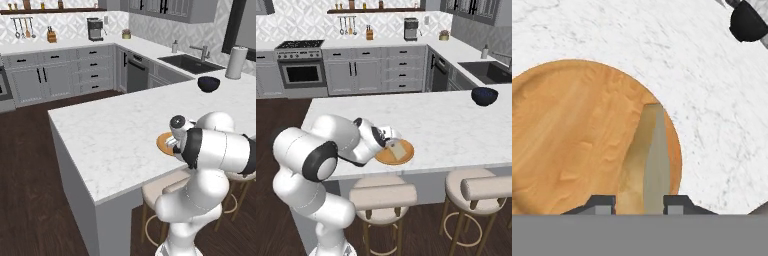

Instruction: Start the toaster. Once the lever pops up, take the bread to the plate on the dining counter.

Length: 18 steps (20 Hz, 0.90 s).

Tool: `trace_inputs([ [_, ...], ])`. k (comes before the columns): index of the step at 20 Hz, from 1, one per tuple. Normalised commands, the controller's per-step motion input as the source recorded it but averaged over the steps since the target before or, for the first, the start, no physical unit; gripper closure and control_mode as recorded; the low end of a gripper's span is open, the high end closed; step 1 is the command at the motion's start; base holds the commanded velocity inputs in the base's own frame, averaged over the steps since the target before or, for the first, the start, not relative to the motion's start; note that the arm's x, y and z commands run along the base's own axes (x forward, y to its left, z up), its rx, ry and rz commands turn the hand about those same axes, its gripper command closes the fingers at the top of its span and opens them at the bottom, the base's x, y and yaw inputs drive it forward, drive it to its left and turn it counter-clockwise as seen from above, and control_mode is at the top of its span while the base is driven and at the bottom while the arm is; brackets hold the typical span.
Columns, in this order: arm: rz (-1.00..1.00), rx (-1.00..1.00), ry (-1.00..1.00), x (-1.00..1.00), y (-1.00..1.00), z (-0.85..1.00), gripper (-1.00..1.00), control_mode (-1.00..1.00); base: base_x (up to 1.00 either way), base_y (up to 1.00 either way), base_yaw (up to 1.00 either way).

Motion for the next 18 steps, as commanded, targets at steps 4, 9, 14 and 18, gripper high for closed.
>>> trace_inputs([
  [4,0.00,0.02,0.08,0.13,0.36,-0.03,-1.00,-1.00,0.00,0.00,0.00],
  [9,0.03,0.03,0.07,0.01,0.48,0.20,-1.00,-1.00,0.00,0.00,0.00],
  [14,0.06,0.05,0.00,0.00,0.64,0.34,-1.00,-1.00,0.00,0.00,0.00],
  [18,0.09,0.22,-0.01,-0.01,0.24,0.91,-1.00,-1.00,0.00,0.00,0.00],
])
